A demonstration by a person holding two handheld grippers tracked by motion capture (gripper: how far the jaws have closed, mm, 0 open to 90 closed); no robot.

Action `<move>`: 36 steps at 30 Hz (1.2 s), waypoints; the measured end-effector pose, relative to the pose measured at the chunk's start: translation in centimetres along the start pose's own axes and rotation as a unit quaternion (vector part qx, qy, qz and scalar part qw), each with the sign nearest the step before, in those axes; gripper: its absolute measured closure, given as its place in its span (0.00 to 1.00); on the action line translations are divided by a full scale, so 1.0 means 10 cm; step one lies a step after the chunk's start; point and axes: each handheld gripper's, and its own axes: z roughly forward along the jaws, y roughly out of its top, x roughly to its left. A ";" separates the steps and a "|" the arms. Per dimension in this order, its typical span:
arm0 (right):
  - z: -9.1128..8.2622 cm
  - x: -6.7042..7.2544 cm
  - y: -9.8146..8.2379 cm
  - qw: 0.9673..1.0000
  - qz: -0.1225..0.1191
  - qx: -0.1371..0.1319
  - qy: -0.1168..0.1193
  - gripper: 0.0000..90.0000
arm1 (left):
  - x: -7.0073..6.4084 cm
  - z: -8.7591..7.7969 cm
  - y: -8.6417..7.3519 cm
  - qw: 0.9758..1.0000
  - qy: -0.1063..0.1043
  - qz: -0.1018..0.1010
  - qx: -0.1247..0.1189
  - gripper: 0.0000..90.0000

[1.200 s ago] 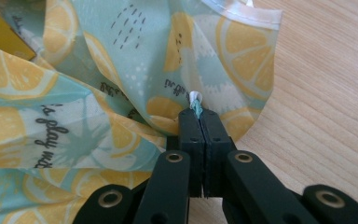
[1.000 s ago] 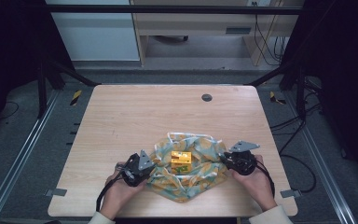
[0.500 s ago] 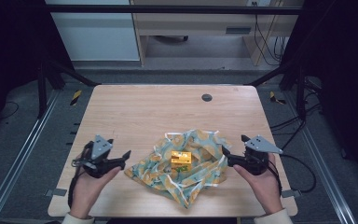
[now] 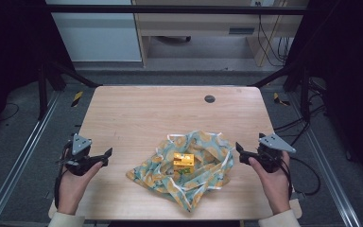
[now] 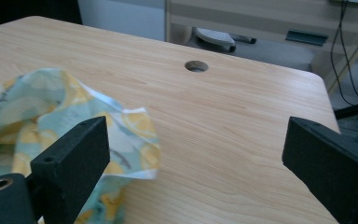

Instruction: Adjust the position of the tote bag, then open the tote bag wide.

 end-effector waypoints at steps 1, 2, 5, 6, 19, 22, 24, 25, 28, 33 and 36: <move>0.00 -0.03 -0.01 1.000 0.003 0.001 -0.002 0.08 | 0.01 0.00 -0.01 1.000 0.004 -0.003 0.001 0.15; -0.01 -0.05 -0.02 1.000 0.007 0.002 -0.004 0.08 | 0.02 0.00 -0.01 1.000 0.008 -0.003 0.001 0.15; 0.01 -0.11 -0.06 1.000 0.011 0.007 -0.007 0.07 | 0.04 -0.04 -0.01 1.000 0.018 -0.004 -0.011 0.12; 0.02 -0.12 -0.06 1.000 0.012 0.007 -0.008 0.07 | 0.05 -0.05 -0.01 1.000 0.016 -0.004 -0.016 0.11; 0.28 -0.40 -0.26 0.997 0.039 0.063 -0.029 0.09 | 0.25 0.08 -0.15 1.000 0.015 -0.003 0.012 0.07; 0.31 -0.43 -0.34 0.996 0.042 0.080 -0.026 0.10 | 0.30 0.13 -0.19 0.999 0.023 -0.005 0.036 0.07; 0.33 -0.44 -0.38 0.995 0.042 0.093 -0.021 0.10 | 0.32 0.15 -0.21 0.998 0.028 -0.008 0.048 0.07; 0.34 -0.44 -0.40 0.994 0.042 0.103 -0.016 0.09 | 0.33 0.16 -0.22 0.998 0.029 -0.010 0.052 0.07; 0.38 -0.42 -0.47 0.990 0.047 0.135 -0.004 0.09 | 0.35 0.19 -0.25 0.998 0.028 -0.011 0.063 0.07; 0.38 -0.38 -0.52 0.988 0.046 0.146 0.002 0.08 | 0.34 0.22 -0.27 0.998 0.020 -0.023 0.063 0.07; 0.36 -0.38 -0.52 0.989 0.042 0.143 0.001 0.08 | 0.32 0.21 -0.25 0.998 0.019 -0.019 0.054 0.06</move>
